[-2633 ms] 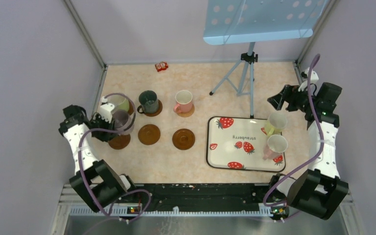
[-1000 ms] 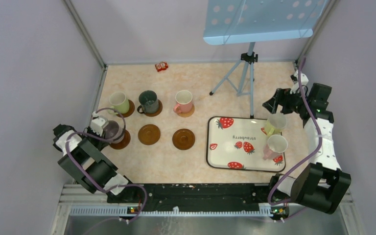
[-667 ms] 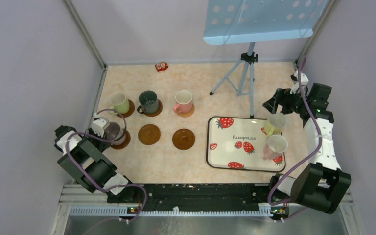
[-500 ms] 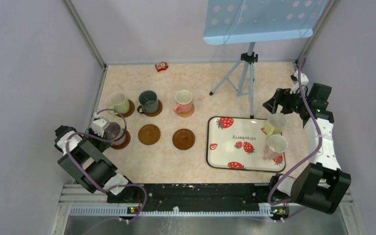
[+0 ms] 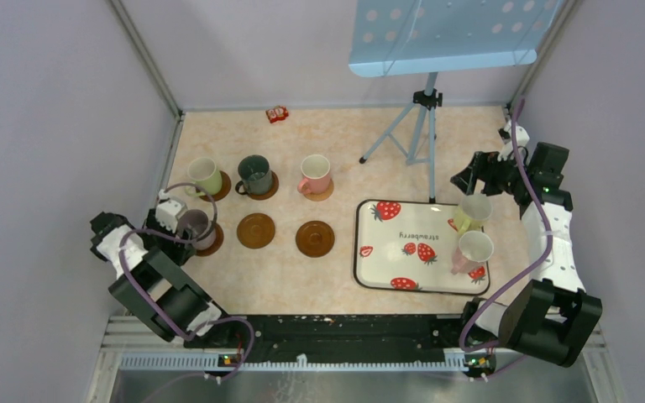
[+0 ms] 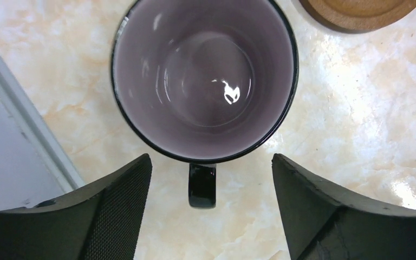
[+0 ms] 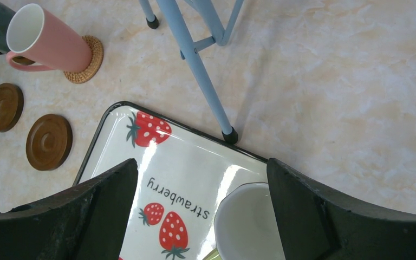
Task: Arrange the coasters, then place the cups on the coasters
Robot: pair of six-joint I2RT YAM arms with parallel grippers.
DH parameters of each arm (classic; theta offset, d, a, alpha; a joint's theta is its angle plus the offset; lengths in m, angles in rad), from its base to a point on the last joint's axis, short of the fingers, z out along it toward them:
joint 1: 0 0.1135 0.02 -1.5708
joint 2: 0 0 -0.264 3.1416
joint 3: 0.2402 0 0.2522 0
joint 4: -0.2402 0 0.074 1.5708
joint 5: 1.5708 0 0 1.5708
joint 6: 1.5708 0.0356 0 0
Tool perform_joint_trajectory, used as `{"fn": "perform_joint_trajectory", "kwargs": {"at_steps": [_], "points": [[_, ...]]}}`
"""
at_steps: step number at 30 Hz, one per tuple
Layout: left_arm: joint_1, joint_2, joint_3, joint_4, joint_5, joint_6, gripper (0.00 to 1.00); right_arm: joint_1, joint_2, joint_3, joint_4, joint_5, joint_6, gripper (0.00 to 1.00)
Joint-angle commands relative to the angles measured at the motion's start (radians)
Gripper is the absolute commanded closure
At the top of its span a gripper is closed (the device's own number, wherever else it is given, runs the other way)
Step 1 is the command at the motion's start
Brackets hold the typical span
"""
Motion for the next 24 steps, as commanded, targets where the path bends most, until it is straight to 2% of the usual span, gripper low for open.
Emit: {"fn": "perform_joint_trajectory", "kwargs": {"at_steps": [1,4,9,12,17,21,24], "points": [[-0.002,-0.063,0.077,-0.088,0.045,0.011,0.08,0.010,-0.007,-0.008,0.033,-0.021,-0.015,0.12],[-0.002,-0.068,0.136,-0.138,0.060,0.003,0.02,0.010,-0.012,-0.004,0.029,-0.025,-0.015,0.12],[-0.061,-0.056,0.258,-0.192,0.073,-0.056,0.01,0.010,-0.024,-0.008,0.031,-0.029,-0.014,0.12],[-0.152,-0.077,0.297,-0.163,0.049,-0.135,0.01,0.010,-0.026,-0.010,0.032,-0.030,-0.012,0.12],[-0.374,-0.121,0.309,-0.096,-0.013,-0.248,0.02,0.010,-0.039,-0.016,0.036,-0.036,-0.009,0.12],[-0.552,-0.142,0.279,-0.054,-0.066,-0.276,0.12,0.010,-0.055,-0.023,0.041,-0.043,-0.007,0.12],[-0.677,-0.132,0.238,-0.027,-0.121,-0.300,0.28,0.010,-0.061,-0.027,0.042,-0.051,-0.007,0.12]]}}
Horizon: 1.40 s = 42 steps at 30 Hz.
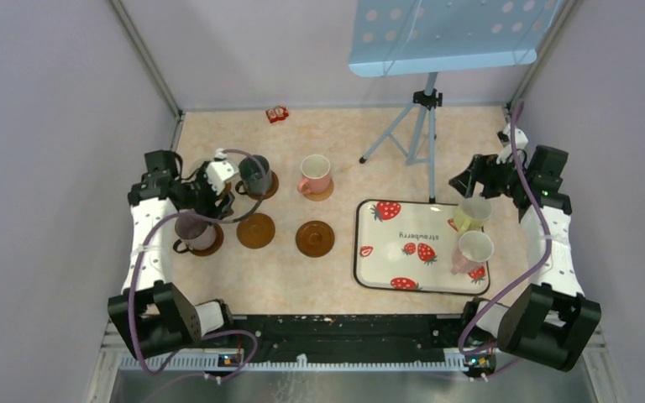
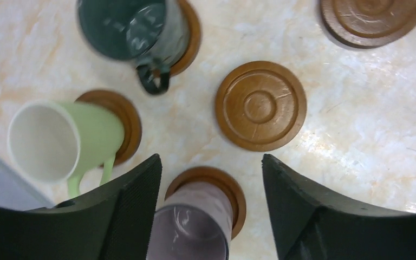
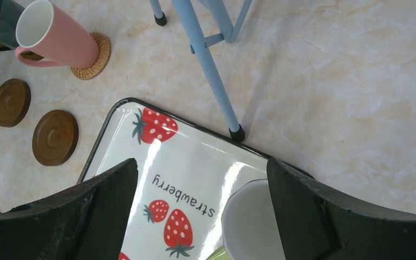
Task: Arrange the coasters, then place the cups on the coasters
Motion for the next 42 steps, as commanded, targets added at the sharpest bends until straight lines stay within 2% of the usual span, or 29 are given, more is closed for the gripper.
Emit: {"fn": "perform_joint_trajectory", "kwargs": {"at_steps": [1,7,15,27,34,42], "points": [[-0.166,-0.006,-0.057,0.064,-0.080,-0.059,0.31,0.010,-0.039,-0.001,0.040,-0.033,-0.008,0.12],[-0.319,0.025,-0.213,0.233,-0.234,-0.079,0.51,0.010,-0.047,-0.003,0.043,-0.050,-0.007,0.12],[-0.378,0.114,-0.265,0.395,-0.282,-0.102,0.66,0.010,-0.062,-0.012,0.043,-0.060,-0.008,0.12],[-0.402,0.181,-0.304,0.624,-0.303,-0.145,0.72,0.010,-0.066,-0.016,0.043,-0.062,-0.013,0.12],[-0.419,0.218,-0.323,0.693,-0.330,-0.130,0.83,0.010,-0.064,-0.016,0.042,-0.062,-0.010,0.12],[-0.428,0.266,-0.325,0.736,-0.363,-0.114,0.85,0.010,-0.059,-0.016,0.040,-0.065,-0.010,0.12]]}}
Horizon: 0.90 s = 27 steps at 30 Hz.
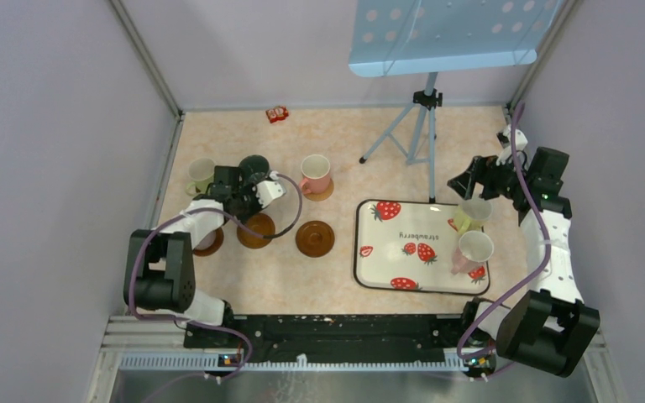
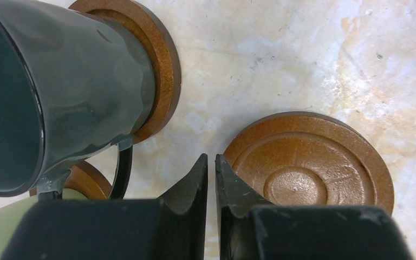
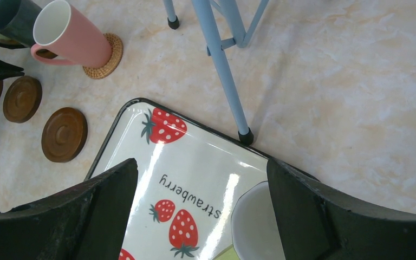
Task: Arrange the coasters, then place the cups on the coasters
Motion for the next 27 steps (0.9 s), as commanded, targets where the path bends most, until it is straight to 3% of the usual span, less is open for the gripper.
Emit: {"fn": "perform_joint_trajectory", "kwargs": {"at_steps": [1,10,15,27], "points": [[-0.007,0.026,-0.002,0.060,-0.017,0.010,0.85,0.010,-0.025,-0.001,0.032,-0.024,-0.010,0.12],[-0.013,0.090,0.046,0.046,-0.056,0.008,0.85,0.010,-0.017,0.000,0.032,-0.024,-0.008,0.12],[-0.016,0.120,0.072,0.010,-0.052,0.025,0.80,0.010,-0.015,0.000,0.034,-0.022,-0.010,0.12],[-0.020,0.106,0.072,-0.020,-0.042,0.031,0.77,0.010,-0.011,0.003,0.032,-0.019,-0.011,0.12]]}}
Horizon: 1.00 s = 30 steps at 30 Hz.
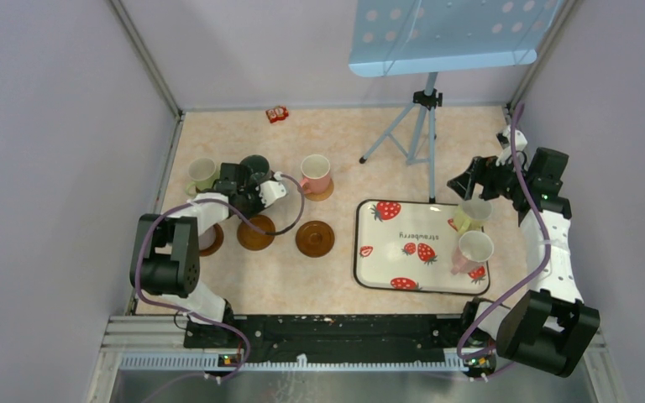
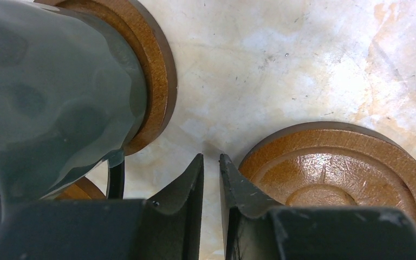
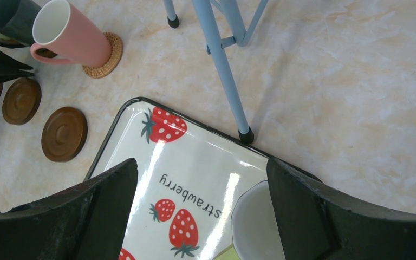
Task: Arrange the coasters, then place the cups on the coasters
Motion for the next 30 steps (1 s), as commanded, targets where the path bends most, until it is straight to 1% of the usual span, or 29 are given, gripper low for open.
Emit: {"fn": "perform_joint_trajectory", "kwargs": {"at_steps": [1,15,22,26,28,30], "points": [[-0.005,-0.013,0.021,-0.028,0.018,0.012,0.77,0.010,-0.010,0.008,0.032,-0.017,-0.011,0.12],[-0.007,-0.049,0.021,-0.078,0.007,0.020,0.69,0.010,-0.014,0.008,0.030,-0.019,-0.011,0.12],[-0.015,-0.102,0.102,-0.133,0.015,-0.050,0.64,0.010,-0.020,0.018,0.019,-0.017,-0.018,0.12],[-0.054,-0.146,0.168,-0.190,0.017,-0.112,0.62,0.010,-0.013,0.048,-0.008,0.003,-0.025,0.12],[-0.092,-0.169,0.206,-0.220,0.009,-0.152,0.59,0.010,-0.010,0.063,-0.023,0.010,-0.025,0.12],[-0.149,-0.193,0.237,-0.251,0.017,-0.196,0.55,0.010,-0.003,0.084,-0.044,0.023,-0.028,0.12]]}}
